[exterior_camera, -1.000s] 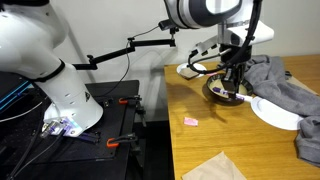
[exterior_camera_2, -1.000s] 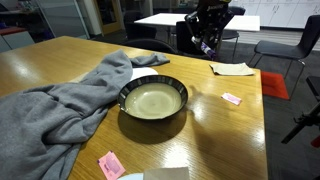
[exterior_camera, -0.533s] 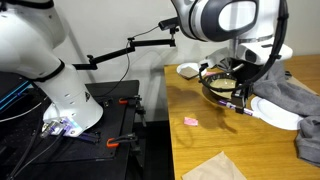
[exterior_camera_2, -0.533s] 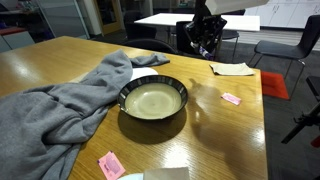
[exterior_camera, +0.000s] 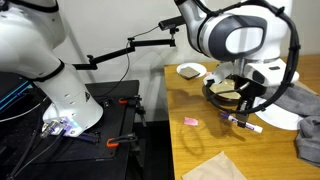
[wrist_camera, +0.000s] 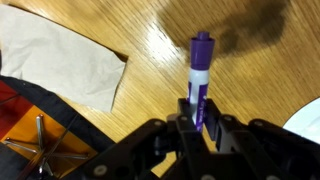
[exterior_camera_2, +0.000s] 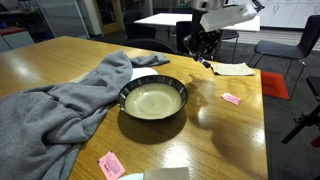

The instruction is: Remove the marker out of the bowl and put it on the table

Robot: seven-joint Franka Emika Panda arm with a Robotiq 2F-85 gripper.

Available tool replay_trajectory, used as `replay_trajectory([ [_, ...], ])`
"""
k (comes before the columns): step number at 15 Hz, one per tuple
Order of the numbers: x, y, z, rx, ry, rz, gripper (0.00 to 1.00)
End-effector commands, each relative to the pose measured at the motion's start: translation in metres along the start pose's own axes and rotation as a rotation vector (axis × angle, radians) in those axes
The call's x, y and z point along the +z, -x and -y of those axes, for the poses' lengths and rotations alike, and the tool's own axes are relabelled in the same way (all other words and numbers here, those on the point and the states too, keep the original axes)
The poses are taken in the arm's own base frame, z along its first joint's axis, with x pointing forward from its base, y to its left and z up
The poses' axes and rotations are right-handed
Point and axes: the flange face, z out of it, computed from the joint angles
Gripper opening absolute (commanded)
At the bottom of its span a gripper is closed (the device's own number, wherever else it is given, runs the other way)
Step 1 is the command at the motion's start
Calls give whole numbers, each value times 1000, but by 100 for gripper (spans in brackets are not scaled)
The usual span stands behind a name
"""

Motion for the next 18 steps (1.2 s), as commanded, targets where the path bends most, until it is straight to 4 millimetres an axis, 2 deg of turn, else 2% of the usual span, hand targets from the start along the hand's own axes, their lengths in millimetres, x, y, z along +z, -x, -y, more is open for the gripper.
replay_trajectory([
  [1,17,-6,6,2,-21,-11,5],
  [7,43,-2,9,57,-47,20,5],
  [11,49,-4,12,61,-51,29,5],
  [12,49,-4,13,59,-50,33,10],
  [13,48,-5,14,60,-53,29,45],
  [14,45,-6,14,59,-55,27,47],
  [18,32,-9,19,44,-66,5,74],
])
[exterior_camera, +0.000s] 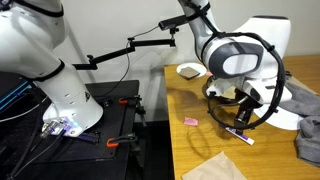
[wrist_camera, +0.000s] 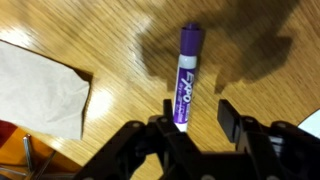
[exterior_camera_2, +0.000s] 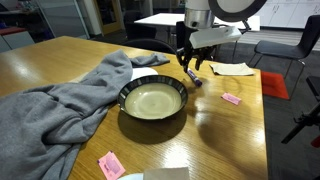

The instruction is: Remove the marker out of the bowl and put it on the table

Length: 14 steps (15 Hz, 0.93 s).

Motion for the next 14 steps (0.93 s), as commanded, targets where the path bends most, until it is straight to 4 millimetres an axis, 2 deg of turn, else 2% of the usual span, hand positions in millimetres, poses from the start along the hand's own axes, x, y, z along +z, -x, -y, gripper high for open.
replay_trajectory([
  [1,-21,-4,5,-26,-19,-36,83],
  [3,-38,-4,7,-35,-28,-48,98],
  [4,-49,-3,8,-37,-34,-57,99],
  [8,-101,-4,8,-56,-69,-103,100],
  [14,-174,8,-2,-109,-88,-138,100],
])
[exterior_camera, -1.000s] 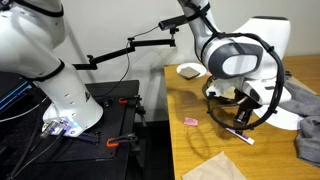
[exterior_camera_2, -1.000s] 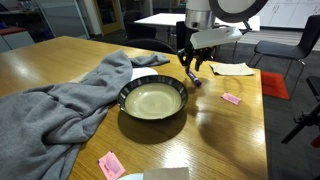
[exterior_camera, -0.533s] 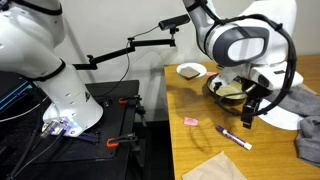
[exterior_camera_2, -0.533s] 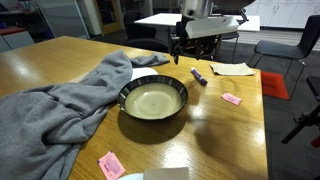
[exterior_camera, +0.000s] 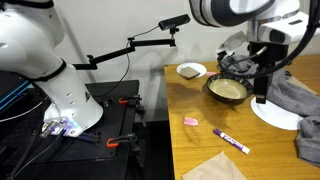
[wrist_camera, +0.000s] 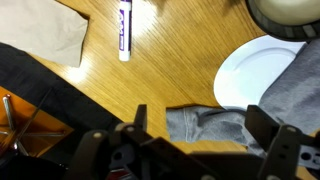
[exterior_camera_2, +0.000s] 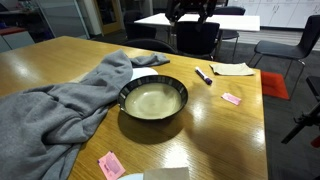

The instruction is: Remove the marker out of the bowl and put it on the table

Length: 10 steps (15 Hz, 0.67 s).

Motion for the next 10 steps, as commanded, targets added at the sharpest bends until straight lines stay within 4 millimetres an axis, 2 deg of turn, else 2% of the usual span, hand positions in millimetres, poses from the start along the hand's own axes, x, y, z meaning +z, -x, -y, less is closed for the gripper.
replay_trajectory([
  [1,-50,13,-10,-55,-2,-4,100],
  [6,-87,24,-5,-118,-43,-11,100],
  [7,-73,14,1,-85,-31,-28,100],
  [10,-75,16,2,-89,-36,-27,100],
])
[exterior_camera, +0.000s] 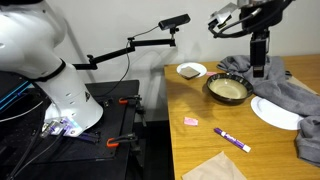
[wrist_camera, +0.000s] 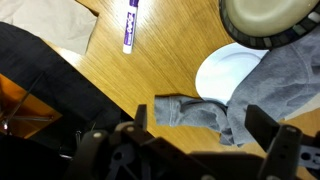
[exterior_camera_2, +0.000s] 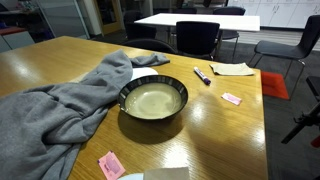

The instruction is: Remove the marker out of the bowl and put it on the table

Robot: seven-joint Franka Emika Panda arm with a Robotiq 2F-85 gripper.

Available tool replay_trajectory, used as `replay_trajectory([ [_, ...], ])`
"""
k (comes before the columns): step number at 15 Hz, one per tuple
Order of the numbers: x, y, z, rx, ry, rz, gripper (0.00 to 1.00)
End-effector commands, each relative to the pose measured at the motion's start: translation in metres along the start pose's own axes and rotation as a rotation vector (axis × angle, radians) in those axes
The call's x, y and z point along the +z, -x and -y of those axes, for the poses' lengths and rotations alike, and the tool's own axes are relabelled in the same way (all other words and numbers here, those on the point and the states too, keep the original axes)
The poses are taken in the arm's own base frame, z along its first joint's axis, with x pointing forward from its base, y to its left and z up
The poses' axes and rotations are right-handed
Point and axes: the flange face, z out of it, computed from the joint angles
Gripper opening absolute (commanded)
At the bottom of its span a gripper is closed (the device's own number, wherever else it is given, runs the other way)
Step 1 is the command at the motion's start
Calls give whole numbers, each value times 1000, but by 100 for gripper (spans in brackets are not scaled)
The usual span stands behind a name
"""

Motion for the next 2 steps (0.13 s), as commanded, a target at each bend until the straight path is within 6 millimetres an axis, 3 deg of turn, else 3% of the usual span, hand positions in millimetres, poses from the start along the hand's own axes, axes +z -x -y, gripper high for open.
replay_trajectory([
  [1,2,-1,-1,1,3,4,100],
  [2,4,-1,-3,2,5,5,100],
])
